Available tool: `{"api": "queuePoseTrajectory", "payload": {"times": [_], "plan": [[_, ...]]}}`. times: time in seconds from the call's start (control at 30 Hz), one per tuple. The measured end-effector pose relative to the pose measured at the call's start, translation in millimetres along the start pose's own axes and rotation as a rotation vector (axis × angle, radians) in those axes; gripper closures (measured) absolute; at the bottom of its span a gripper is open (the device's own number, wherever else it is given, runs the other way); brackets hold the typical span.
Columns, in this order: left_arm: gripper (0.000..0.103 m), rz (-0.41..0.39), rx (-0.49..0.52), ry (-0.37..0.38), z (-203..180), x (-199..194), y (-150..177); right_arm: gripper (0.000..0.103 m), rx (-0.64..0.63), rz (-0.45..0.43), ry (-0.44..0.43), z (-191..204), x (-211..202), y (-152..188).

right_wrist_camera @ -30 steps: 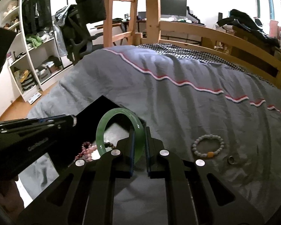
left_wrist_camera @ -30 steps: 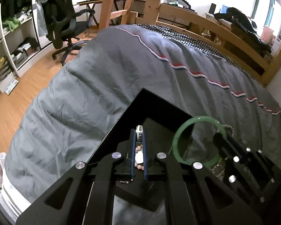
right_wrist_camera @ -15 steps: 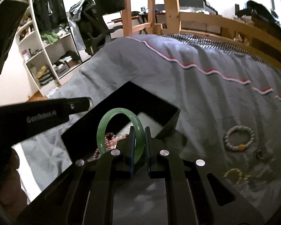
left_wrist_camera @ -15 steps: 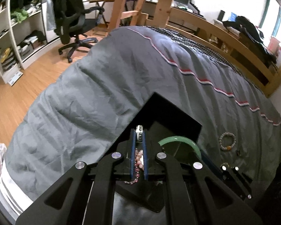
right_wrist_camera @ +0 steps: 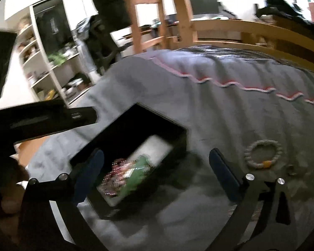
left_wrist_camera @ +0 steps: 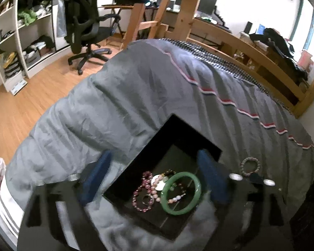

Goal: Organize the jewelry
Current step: 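Open both tools to drop the ring and bangle into the box, then move both tools back toward the gold chain bracelet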

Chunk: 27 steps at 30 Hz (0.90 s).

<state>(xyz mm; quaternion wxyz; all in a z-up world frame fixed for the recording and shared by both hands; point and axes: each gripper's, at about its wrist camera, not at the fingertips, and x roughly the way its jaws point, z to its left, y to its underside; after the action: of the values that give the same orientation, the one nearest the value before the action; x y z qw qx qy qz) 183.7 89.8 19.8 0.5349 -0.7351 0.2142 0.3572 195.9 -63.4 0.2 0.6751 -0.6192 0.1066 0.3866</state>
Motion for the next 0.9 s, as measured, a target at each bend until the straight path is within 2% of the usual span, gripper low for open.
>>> {"api": "queuePoseTrajectory", "payload": {"times": [0.1, 0.27, 0.43, 0.57, 0.73, 0.9], "plan": [[0.008, -0.007, 0.041, 0.032, -12, 2, 3, 0.004, -0.016, -0.020, 0.095, -21, -7, -2], [0.007, 0.022, 0.112, 0.102, -34, 14, 14, 0.004, -0.010, -0.019, 0.177, -57, -25, -8], [0.007, 0.051, 0.155, 0.174, -50, 23, 24, 0.004, 0.012, 0.015, 0.224, -89, -42, -6], [0.007, 0.057, 0.191, 0.208, -62, 27, 34, 0.004, 0.013, 0.043, 0.251, -112, -57, 1], [0.007, 0.084, 0.252, 0.288, -82, 35, 50, 0.004, 0.050, 0.038, 0.262, -134, -72, 6], [0.007, 0.097, 0.367, 0.320, -108, 42, 70, 0.004, 0.117, 0.042, 0.236, -150, -69, 7]]}}
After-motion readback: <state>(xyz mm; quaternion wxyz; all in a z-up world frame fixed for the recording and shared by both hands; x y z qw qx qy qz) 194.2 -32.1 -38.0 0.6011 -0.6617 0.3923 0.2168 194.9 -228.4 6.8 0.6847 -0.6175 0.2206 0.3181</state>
